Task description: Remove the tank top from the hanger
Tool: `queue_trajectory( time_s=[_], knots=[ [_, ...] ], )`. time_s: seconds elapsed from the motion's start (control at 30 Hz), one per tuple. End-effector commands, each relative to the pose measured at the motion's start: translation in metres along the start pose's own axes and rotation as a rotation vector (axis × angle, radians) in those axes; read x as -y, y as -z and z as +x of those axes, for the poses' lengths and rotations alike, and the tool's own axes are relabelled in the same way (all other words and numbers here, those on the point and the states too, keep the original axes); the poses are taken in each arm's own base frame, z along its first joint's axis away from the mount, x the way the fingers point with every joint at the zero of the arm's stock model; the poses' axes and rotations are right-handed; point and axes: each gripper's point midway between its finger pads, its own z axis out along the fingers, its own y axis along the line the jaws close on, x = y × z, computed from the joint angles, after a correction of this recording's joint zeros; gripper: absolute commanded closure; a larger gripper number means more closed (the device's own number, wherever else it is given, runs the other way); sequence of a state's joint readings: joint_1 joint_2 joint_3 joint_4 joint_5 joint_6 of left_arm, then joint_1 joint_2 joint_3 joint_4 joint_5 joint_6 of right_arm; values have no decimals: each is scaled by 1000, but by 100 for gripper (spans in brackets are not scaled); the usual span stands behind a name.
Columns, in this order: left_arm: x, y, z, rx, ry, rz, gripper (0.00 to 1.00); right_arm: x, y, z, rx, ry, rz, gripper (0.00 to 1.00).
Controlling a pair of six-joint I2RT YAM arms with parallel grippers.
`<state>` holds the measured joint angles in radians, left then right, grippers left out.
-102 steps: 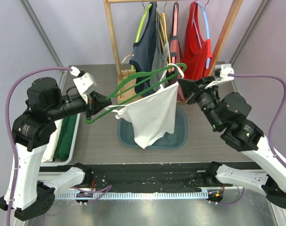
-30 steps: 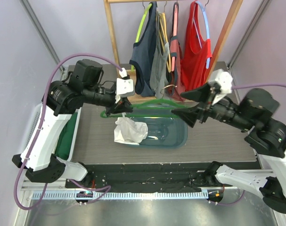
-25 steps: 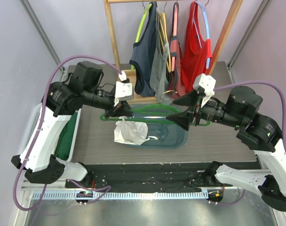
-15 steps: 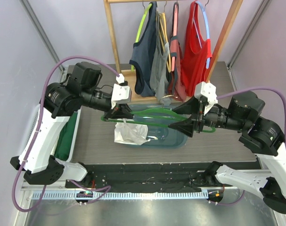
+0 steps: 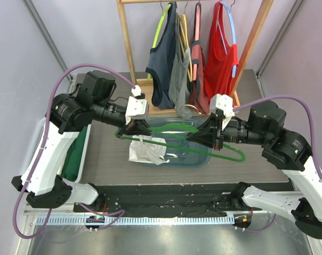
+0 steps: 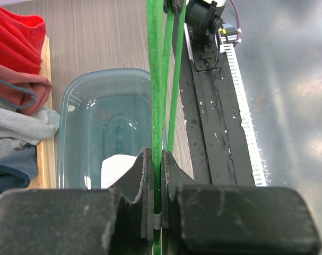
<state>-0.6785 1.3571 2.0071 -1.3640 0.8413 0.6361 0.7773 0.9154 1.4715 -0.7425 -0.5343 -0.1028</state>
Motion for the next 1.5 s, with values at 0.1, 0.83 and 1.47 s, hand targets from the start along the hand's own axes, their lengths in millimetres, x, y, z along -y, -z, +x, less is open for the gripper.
queue_trajectory(
  time_s=[0.1,0.83,1.47],
  knots=[
    [-34,8,-16,6,11,-181,78,21,13,-21,92,7,161,99],
    [-117,3,12,-51,187,-615,0,71,30,-20,119,-59,474,99],
    [-164,-17,2,-36,220,-713,48,65,29,-17,142,-94,448,99]
  ],
)
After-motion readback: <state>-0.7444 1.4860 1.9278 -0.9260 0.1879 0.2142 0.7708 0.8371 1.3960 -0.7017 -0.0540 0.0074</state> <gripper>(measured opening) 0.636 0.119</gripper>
